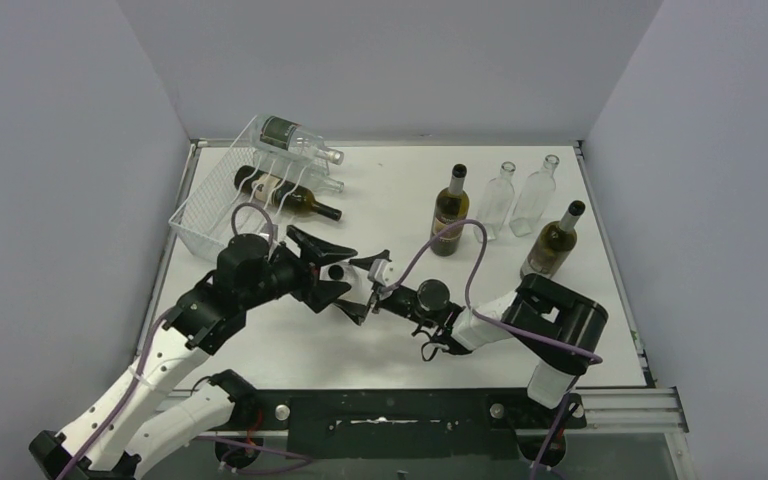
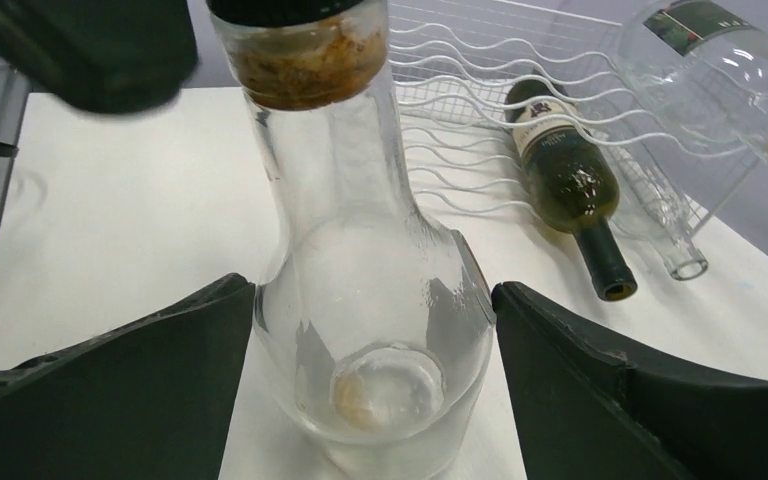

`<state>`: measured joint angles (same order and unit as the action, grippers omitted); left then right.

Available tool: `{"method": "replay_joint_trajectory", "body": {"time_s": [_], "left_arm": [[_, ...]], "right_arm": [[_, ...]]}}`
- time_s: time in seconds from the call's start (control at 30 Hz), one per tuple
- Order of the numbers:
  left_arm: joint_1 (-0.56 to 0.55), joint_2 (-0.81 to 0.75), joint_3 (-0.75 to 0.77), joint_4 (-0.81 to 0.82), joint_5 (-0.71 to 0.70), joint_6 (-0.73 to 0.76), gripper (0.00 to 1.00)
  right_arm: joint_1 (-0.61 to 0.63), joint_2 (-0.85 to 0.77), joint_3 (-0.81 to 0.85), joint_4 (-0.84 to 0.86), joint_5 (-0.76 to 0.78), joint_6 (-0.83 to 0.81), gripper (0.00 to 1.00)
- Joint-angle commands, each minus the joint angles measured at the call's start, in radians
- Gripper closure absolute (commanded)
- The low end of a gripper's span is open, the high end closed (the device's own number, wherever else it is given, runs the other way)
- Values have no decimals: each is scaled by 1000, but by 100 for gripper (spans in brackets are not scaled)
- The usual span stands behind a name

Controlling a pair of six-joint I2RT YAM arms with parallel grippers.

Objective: Take the wine bottle off the wine rack

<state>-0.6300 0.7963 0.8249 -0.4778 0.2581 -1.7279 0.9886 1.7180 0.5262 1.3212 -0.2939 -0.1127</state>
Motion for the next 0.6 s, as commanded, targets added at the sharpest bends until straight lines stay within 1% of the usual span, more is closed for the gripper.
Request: {"method": "replay_joint_trajectory", "body": {"time_s": [0.0,0.2,0.33,0.43,0.57], "left_arm": [[9,-32,98,-1,-135,187,27],[9,-30,226,-89,-302,468,27],[9,-30,287,-165,-420,626,27],[9,-25,289,-208,-474,717,27],[9,-36,253,-218,-518,767,27]], "right_arm": [[-8,-65,34,-76,152,7,27],[-21,-105,44,-180,259,18,27],[-14,-143,46,-261,334,23,28],[-9,-172,60,-332,362,28,28],[-7,-203,56,-399,397,53,28]]}}
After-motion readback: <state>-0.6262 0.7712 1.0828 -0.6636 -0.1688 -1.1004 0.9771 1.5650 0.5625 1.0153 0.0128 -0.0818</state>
